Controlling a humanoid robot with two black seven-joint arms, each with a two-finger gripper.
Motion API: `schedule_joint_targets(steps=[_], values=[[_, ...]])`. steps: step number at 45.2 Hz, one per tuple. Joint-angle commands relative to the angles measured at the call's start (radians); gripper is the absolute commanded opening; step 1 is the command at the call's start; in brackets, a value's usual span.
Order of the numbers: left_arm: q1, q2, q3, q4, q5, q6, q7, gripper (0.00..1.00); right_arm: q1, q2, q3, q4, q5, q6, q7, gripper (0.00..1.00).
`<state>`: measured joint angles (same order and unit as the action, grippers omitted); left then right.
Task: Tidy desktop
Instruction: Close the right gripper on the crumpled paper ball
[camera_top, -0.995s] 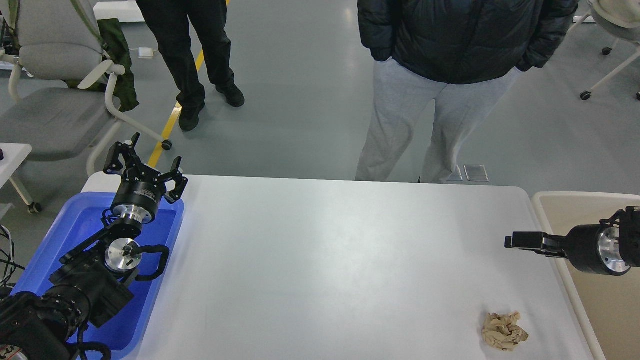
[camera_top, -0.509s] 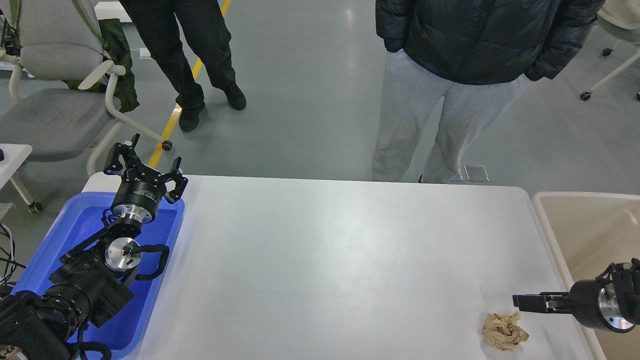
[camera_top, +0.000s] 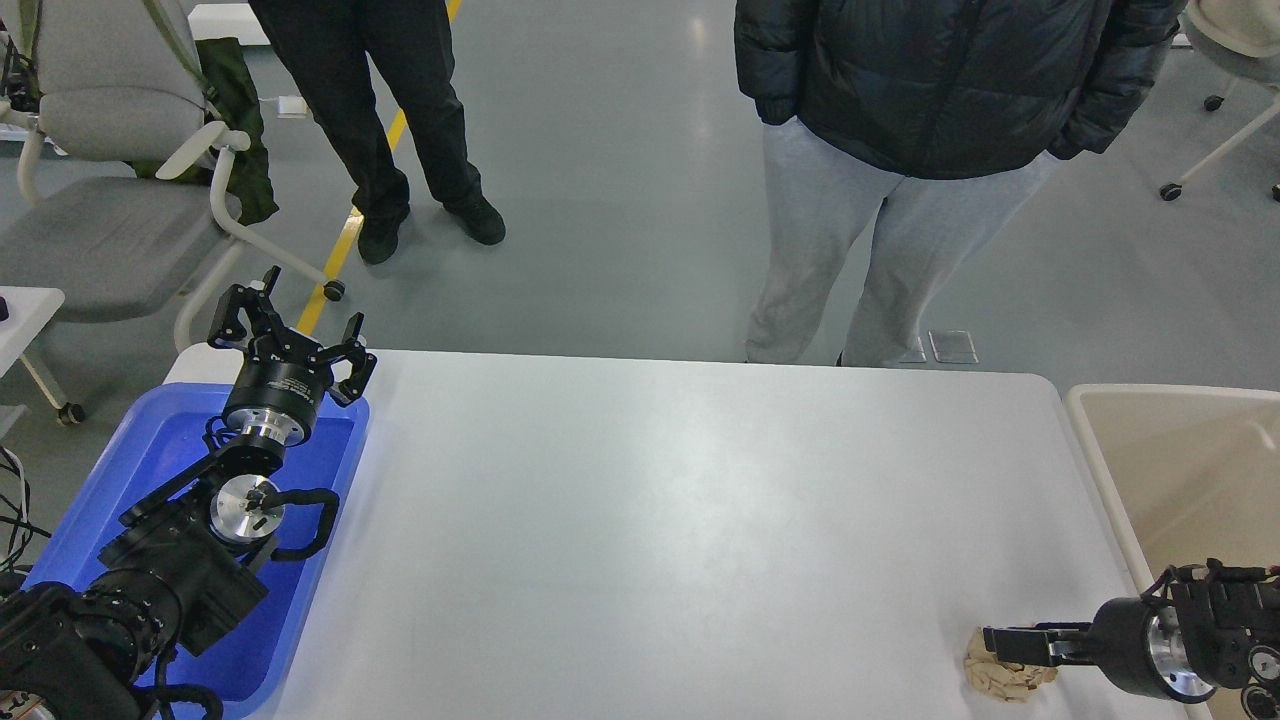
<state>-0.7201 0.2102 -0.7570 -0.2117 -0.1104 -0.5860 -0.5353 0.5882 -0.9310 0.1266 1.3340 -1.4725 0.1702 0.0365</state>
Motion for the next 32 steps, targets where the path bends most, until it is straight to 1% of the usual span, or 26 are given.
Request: schedule_joint_targets(steps=[1,28,32], values=[[-0.001,0.000,0.001,0.000,0.000,0.000,0.000,1.00,-0.018,0.023,0.002,-0.006,-0.002,-0.006,0.000,1.00],[0.001,0.000,-0.001,0.000,0.000,0.000,0.000,1.00,-0.061,0.118,0.010,-0.095,-0.003,-0.058,0.002,1.00],[0.001,0.000,0.001,0.000,0.000,0.000,0.001,1.00,-0.062,0.118,0.008,-0.096,-0.003,-0.066,0.012,0.98]])
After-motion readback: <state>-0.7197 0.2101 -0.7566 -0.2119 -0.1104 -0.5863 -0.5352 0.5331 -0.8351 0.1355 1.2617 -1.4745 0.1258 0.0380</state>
